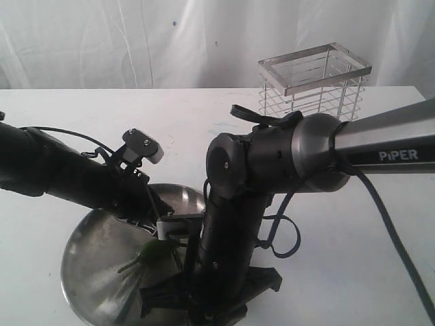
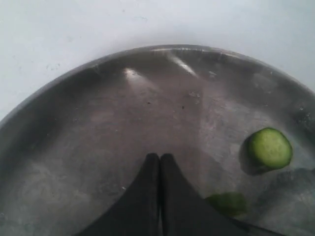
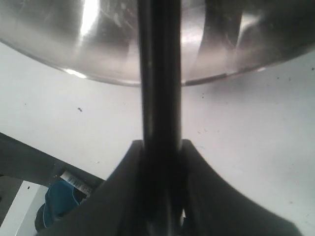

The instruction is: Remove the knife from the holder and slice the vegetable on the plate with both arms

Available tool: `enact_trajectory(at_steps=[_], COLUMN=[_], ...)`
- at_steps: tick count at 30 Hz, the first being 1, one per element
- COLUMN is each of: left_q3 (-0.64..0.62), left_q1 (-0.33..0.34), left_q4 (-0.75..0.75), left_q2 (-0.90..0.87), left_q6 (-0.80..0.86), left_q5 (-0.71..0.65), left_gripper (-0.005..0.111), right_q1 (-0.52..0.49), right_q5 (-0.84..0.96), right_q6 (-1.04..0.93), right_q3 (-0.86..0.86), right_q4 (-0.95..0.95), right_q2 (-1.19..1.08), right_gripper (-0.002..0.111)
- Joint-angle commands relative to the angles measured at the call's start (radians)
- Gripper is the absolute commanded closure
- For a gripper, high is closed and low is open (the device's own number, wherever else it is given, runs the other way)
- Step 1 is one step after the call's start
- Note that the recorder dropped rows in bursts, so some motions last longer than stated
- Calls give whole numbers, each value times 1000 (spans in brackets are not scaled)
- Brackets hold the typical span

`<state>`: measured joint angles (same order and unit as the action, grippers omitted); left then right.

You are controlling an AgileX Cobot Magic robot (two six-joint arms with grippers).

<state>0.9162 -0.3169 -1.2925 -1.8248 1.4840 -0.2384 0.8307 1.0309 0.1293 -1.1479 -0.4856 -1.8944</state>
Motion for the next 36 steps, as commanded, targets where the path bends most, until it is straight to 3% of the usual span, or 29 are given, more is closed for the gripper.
enact_trajectory(at_steps=[1, 12, 17, 20, 36], left_q3=[4, 4, 4, 22, 72], left_q1=[-2, -2, -2, -2, -2], left_q4=[-15, -2, 151, 156, 168], left_q2=[-22, -90, -97, -85, 11], left_q6=[12, -11, -169, -178, -231], left_q5=[-19, -21, -19, -18, -162], left_gripper=[107, 107, 107, 107, 107], right_q1=[-4, -4, -4, -4, -4], right_q5=[-26, -7, 21, 4, -17], right_q6=[-17, -17, 33, 58, 58], right_q3=[-8, -8, -8, -8, -8], right_q4=[-3, 18, 102, 136, 136], right_q2=[1, 1, 1, 1, 1], right_gripper=[108, 108, 108, 108, 108])
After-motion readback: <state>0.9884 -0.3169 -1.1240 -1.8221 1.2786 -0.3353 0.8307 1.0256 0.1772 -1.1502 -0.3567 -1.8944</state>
